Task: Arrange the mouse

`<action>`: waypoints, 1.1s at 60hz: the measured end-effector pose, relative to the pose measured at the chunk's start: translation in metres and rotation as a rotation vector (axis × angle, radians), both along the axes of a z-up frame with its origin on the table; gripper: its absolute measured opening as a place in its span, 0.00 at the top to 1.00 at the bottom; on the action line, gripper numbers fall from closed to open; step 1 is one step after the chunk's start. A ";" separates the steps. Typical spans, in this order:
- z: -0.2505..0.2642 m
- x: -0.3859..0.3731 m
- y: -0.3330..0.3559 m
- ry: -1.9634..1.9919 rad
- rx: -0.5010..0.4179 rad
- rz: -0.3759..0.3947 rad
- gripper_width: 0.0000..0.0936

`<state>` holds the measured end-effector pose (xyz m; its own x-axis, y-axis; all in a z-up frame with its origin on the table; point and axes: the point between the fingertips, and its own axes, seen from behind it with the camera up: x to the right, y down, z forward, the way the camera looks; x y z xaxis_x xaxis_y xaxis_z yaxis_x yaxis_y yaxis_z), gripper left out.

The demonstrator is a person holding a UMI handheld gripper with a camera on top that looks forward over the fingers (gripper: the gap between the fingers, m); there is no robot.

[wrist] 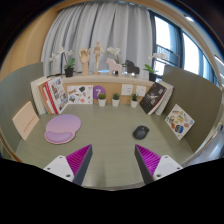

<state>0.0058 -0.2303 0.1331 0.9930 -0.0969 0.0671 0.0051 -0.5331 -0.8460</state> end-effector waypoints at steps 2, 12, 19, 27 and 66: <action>-0.017 0.009 0.000 0.003 -0.020 0.004 0.08; -0.078 0.067 0.006 0.011 -0.105 0.022 0.08; -0.106 0.115 0.026 0.015 -0.155 -0.002 0.08; -0.125 0.151 0.064 0.016 -0.186 0.013 0.10; -0.149 0.136 0.239 0.074 -0.252 0.223 0.26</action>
<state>0.1419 0.0086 -0.0159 0.9910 0.1335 -0.0116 0.0886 -0.7179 -0.6905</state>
